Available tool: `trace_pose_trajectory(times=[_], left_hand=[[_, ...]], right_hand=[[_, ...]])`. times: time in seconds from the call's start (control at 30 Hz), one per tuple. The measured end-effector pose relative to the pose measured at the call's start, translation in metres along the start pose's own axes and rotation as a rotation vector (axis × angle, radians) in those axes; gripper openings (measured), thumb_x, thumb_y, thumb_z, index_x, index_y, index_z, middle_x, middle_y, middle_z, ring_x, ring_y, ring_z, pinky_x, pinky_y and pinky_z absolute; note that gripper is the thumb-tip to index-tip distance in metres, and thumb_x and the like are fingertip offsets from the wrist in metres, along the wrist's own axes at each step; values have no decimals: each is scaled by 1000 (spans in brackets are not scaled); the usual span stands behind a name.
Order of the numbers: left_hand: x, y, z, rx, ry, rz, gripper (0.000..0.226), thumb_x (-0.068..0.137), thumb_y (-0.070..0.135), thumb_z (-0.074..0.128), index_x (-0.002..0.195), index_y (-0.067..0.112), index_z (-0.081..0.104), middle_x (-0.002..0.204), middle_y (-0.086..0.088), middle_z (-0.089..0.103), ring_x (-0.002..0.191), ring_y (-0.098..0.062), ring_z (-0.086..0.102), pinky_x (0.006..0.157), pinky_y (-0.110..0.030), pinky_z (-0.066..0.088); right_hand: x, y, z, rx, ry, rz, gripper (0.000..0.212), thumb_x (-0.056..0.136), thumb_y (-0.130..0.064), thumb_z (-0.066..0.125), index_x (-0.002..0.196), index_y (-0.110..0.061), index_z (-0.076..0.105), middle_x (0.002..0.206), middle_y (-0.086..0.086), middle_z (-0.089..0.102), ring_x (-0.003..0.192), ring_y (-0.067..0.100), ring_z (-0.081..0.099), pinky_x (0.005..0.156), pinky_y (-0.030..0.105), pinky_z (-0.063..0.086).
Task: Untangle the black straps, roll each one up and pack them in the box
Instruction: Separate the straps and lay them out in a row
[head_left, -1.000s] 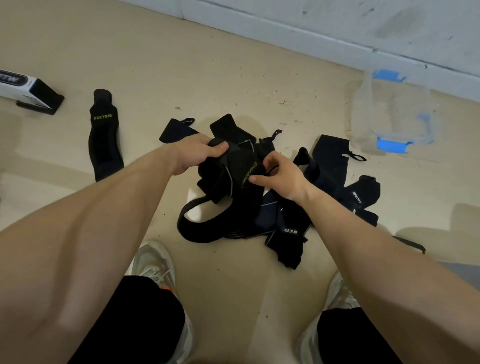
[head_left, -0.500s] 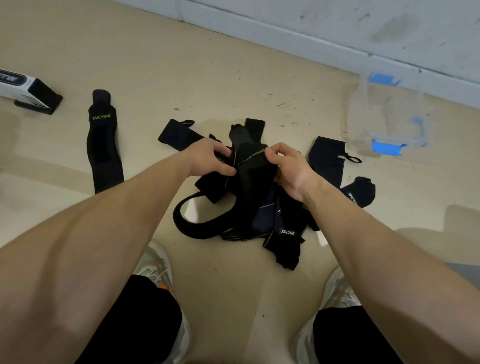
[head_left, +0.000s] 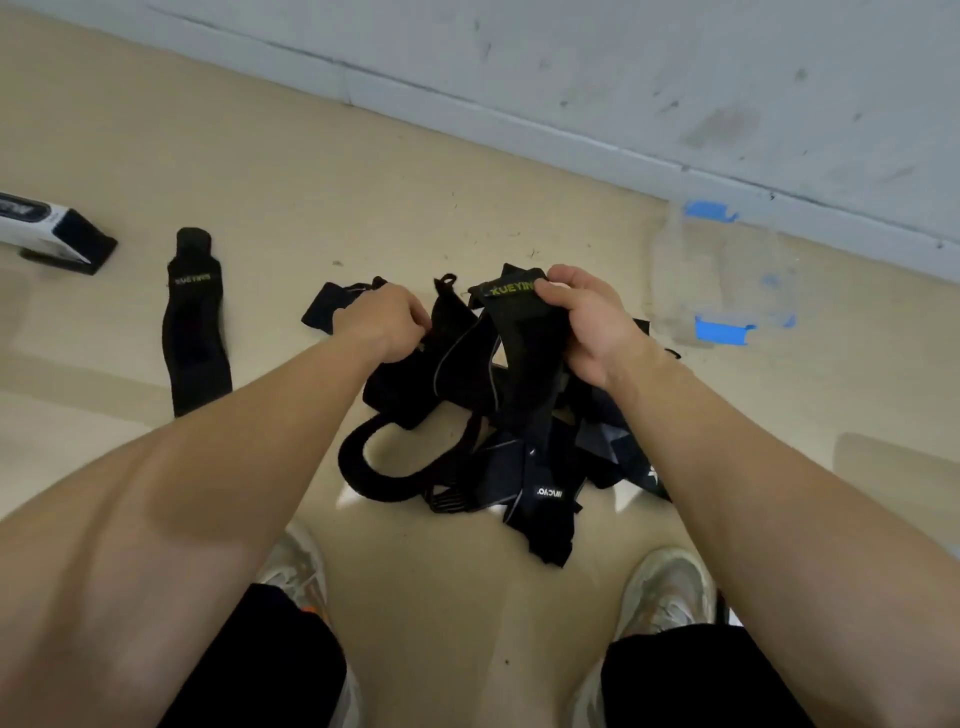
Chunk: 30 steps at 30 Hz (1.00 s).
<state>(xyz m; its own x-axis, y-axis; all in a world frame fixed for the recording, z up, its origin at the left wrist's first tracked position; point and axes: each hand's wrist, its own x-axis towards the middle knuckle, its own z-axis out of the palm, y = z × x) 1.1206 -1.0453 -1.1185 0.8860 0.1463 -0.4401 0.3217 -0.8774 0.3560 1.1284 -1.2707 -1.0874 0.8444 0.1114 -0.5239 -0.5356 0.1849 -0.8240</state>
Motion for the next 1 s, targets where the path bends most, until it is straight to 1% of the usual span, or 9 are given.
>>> trace_pose_trajectory(times=[0.1,0.2,0.3,0.47,0.6,0.67,0.8,0.9,1.0], left_hand=[[-1,9,-36,-45,-28,103,18,98,16,65,100,34,68,118,6,67,117,-23,61,100,-34,48],[-12,28,-77,-69,-21,199,15,96,12,68,99,26,67,113,1,64,114,-22,60,95,-27,44],[-36,49,-118,-60,-10,260,12,95,12,70,101,22,69,109,1,64,105,-20,58,90,-27,44],[-89,79,-180,-208,87,391,10,93,11,72,97,20,72,107,2,68,103,-17,61,85,-23,44],[-133,96,-210,-426,147,495,14,97,8,66,107,15,74,108,12,67,97,-1,61,76,-4,44],[-147,99,-215,-520,198,528,19,100,8,61,109,19,74,109,16,67,101,0,62,79,-8,45],[-159,101,-208,-740,271,573,37,100,2,59,124,30,60,110,6,73,99,-8,70,86,-18,55],[-155,100,-187,-938,227,471,53,101,3,60,138,31,35,97,4,79,92,-11,75,85,-21,57],[-145,105,-173,-1118,209,353,58,99,6,66,143,23,34,103,0,80,98,-20,75,98,-41,56]], right_hand=[[-20,-39,8,-151,9,-87,34,93,5,53,110,-20,69,84,14,70,72,24,69,64,33,59],[-40,-84,19,-224,14,-157,47,87,13,46,108,-19,74,96,18,72,78,28,69,75,38,62],[-65,-129,27,-247,46,-218,50,86,13,44,106,-20,76,111,15,74,92,30,71,85,37,61],[-115,-192,30,-220,47,-337,49,89,11,44,110,-21,75,112,11,74,95,26,72,80,31,59],[-152,-224,29,-167,-7,-422,34,95,1,54,114,-19,75,111,8,76,100,23,73,82,30,59],[-162,-227,26,-140,-20,-456,26,98,-9,62,121,-18,71,107,6,77,95,20,74,80,29,59],[-161,-210,16,-92,13,-436,51,95,-6,67,140,-22,50,117,6,73,101,22,73,84,33,57],[-155,-184,9,46,-20,-341,37,96,-1,59,133,-10,63,117,9,75,107,26,72,87,35,57],[-146,-169,7,122,-82,-260,38,92,4,48,119,-9,73,104,9,77,91,25,73,78,33,56]])
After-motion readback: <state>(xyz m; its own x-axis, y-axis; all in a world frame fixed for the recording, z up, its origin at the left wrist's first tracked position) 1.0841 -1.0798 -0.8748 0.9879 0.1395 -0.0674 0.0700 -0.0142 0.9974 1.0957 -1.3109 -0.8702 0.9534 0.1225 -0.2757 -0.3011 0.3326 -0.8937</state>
